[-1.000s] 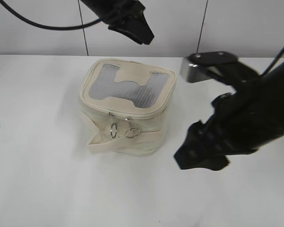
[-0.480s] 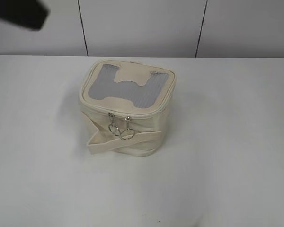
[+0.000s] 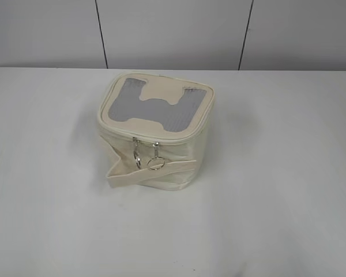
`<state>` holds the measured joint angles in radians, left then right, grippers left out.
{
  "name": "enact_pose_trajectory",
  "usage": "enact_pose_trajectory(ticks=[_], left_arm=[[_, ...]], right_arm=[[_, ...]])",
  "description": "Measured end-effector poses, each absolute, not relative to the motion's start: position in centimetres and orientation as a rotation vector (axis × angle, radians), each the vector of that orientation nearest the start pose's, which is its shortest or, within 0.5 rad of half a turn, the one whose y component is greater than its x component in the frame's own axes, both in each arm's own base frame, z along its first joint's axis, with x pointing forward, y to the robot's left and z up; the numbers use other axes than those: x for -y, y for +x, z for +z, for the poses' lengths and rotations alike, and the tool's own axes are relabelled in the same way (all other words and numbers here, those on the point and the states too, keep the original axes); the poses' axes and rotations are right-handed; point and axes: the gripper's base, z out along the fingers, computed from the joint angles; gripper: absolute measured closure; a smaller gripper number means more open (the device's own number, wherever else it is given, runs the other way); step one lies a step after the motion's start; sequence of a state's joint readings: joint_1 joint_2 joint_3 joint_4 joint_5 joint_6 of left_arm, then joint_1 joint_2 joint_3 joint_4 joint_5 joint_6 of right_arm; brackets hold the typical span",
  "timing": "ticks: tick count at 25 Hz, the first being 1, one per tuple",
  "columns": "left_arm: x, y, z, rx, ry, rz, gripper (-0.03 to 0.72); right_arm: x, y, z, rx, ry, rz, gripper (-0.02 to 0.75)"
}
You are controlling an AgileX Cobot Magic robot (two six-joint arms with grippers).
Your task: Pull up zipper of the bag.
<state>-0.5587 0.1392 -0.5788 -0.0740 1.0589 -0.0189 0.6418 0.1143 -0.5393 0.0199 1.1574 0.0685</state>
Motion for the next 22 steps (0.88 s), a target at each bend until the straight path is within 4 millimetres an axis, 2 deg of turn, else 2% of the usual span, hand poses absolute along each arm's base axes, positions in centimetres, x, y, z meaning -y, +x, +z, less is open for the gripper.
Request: enact_pose_trajectory(ticks=[4,17,19,22], left_arm=[[-0.1,-1.2,28.8,-1.954,0.543,-0.454,0.504],[-0.1,-1.1,28.7,-1.949,0.546,-0.432,0.504],[0.0,-1.1,28.7,-1.96,0.487,-0.395,0.504],[0.2,-1.1,28.7,-1.986,0.292,-0.27,0.504]], right_arm=[[-0.6,0.5,28.0,-2.104,-0.621,0.434,0.267],[-0.8,0.8,27.7,-2.083,-0.609,0.434,0.316],[-0.8,0.9,27.7,-2.093,-0.553,0.405,0.316],[-0.6,0.9,27.8,-2.112,-0.385,0.316,0.316]])
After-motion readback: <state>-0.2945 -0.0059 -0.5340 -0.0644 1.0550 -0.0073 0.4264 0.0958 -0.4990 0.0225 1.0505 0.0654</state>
